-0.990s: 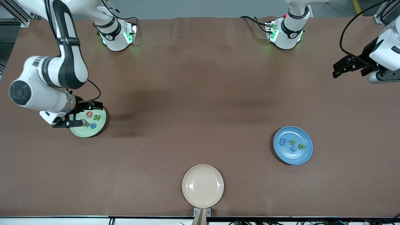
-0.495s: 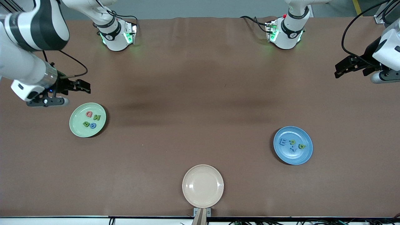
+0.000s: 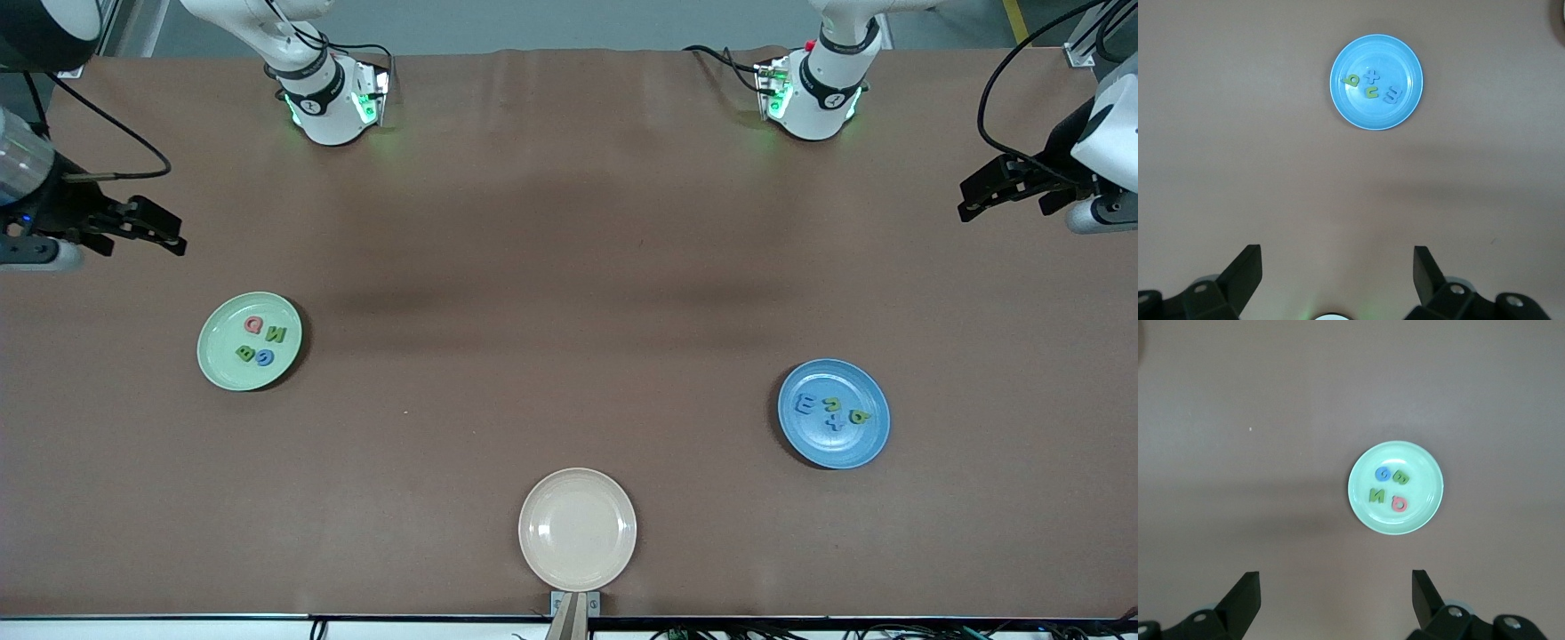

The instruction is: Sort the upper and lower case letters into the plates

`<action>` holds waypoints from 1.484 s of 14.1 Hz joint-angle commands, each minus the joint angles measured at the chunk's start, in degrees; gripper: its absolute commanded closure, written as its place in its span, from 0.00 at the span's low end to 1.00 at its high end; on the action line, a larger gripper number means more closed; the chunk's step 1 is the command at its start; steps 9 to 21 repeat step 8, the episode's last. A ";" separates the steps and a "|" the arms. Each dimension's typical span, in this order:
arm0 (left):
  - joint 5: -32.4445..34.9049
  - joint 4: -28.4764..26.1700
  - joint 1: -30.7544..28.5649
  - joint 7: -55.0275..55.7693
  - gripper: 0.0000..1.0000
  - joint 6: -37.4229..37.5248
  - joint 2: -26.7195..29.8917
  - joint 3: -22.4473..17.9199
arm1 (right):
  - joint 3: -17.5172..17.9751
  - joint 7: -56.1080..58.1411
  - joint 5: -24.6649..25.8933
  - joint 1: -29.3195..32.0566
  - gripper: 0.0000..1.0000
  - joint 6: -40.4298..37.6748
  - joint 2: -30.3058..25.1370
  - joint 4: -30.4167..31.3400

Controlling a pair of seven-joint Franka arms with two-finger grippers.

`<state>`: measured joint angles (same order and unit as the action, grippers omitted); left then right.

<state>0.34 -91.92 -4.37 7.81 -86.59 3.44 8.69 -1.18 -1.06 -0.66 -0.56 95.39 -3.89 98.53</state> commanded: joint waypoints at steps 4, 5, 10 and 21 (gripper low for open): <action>0.01 0.42 0.33 3.16 0.00 0.01 0.34 0.53 | -0.76 -0.79 -1.10 1.00 0.00 -1.88 0.46 -8.18; -0.07 0.51 0.41 4.14 0.00 0.01 0.34 0.62 | -0.76 -0.96 -1.18 1.00 0.00 -1.62 0.63 -9.05; 0.01 0.60 0.42 3.54 0.00 0.01 0.25 0.62 | -0.76 -0.88 -1.10 1.17 0.00 -1.01 2.03 -11.69; 0.01 0.60 0.42 3.54 0.00 0.01 0.25 0.62 | -0.76 -0.88 -1.10 1.17 0.00 -1.01 2.03 -11.69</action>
